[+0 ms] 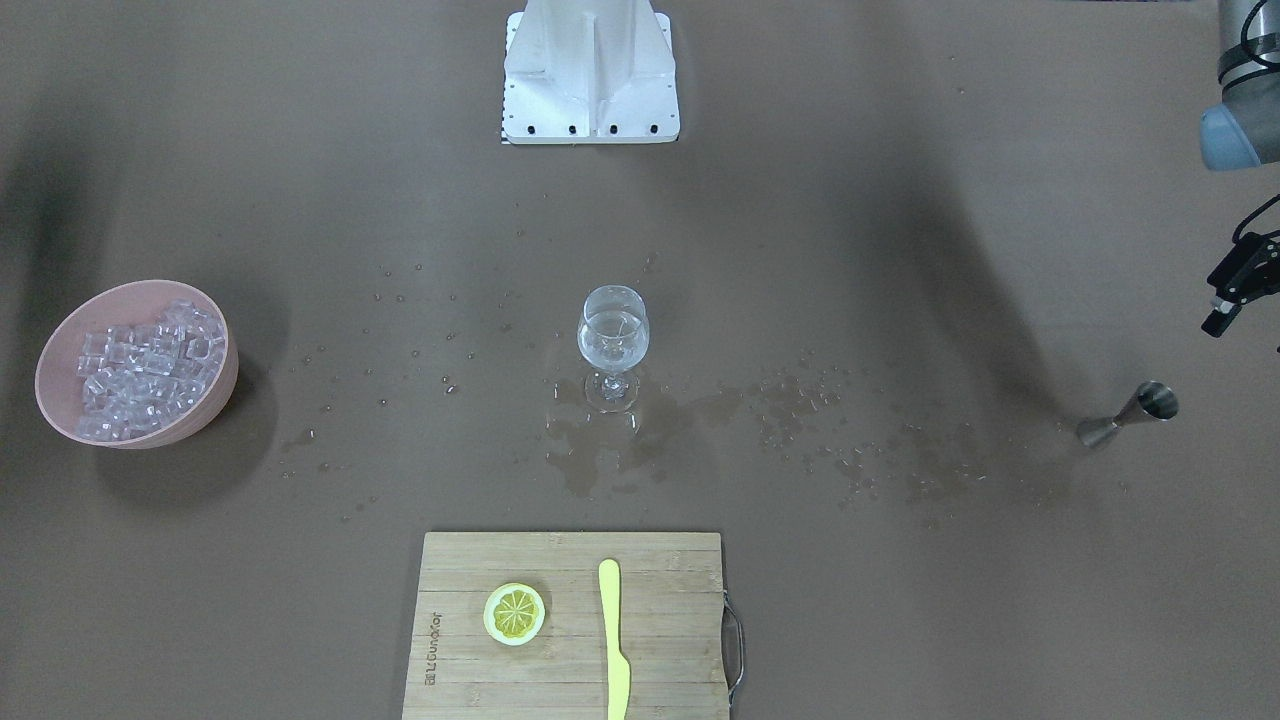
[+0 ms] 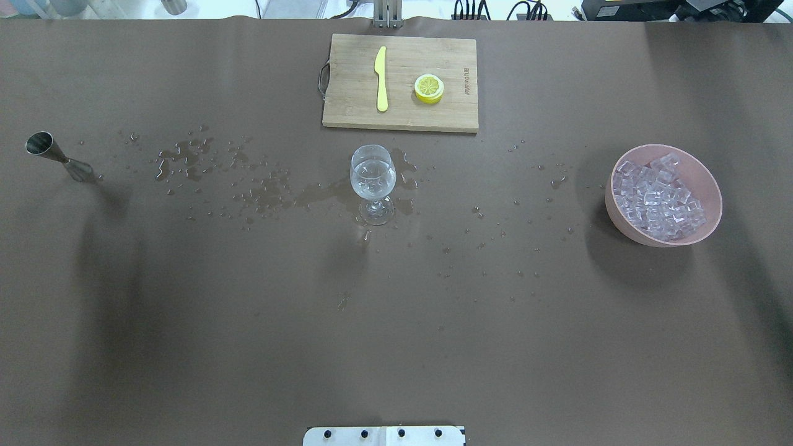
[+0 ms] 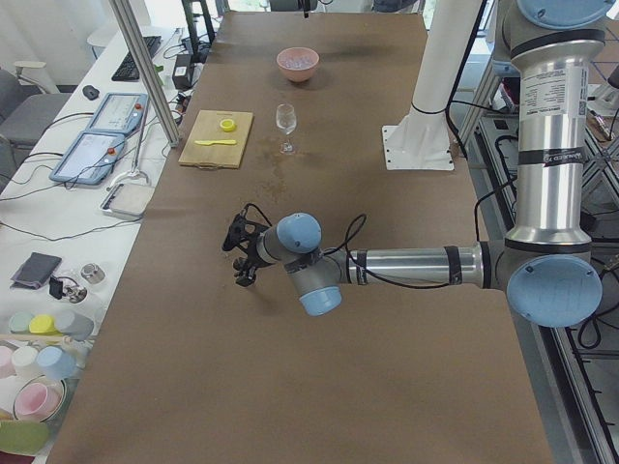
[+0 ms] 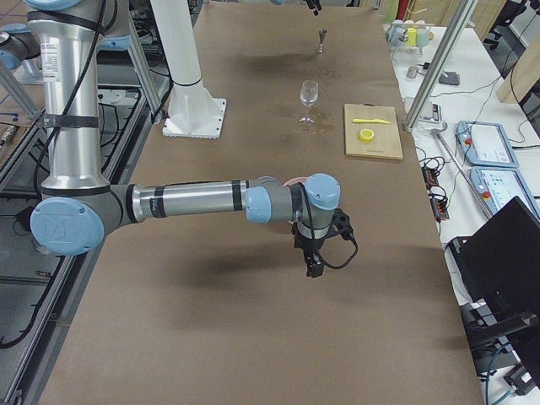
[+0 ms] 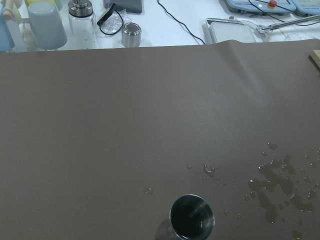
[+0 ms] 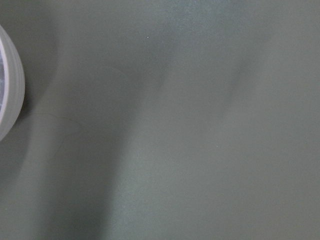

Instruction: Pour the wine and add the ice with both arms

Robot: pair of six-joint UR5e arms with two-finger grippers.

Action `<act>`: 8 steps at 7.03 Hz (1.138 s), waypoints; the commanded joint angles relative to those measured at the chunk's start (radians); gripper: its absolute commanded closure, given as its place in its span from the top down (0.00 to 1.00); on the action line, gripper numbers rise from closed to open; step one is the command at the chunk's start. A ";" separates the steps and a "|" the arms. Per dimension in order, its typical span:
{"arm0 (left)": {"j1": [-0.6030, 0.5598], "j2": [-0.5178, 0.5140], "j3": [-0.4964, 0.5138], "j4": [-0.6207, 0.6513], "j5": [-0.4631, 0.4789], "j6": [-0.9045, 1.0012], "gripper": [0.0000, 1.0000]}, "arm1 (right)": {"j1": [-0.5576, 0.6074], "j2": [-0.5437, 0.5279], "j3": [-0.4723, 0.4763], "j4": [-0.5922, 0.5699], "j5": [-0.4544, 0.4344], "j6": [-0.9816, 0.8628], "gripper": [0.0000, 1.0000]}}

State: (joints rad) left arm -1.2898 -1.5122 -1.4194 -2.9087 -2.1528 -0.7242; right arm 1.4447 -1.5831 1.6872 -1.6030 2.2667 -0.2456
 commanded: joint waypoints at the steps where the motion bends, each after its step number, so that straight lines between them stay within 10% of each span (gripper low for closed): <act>1: 0.010 0.000 0.077 -0.174 0.019 0.000 0.97 | -0.001 0.000 -0.003 0.000 0.001 0.000 1.00; 8: 0.121 -0.031 0.138 -0.344 0.211 -0.047 0.98 | -0.004 0.002 -0.003 0.000 0.008 0.002 1.00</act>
State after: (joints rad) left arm -1.1750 -1.5471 -1.3125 -3.2067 -1.9582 -0.7421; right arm 1.4417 -1.5817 1.6841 -1.6030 2.2708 -0.2439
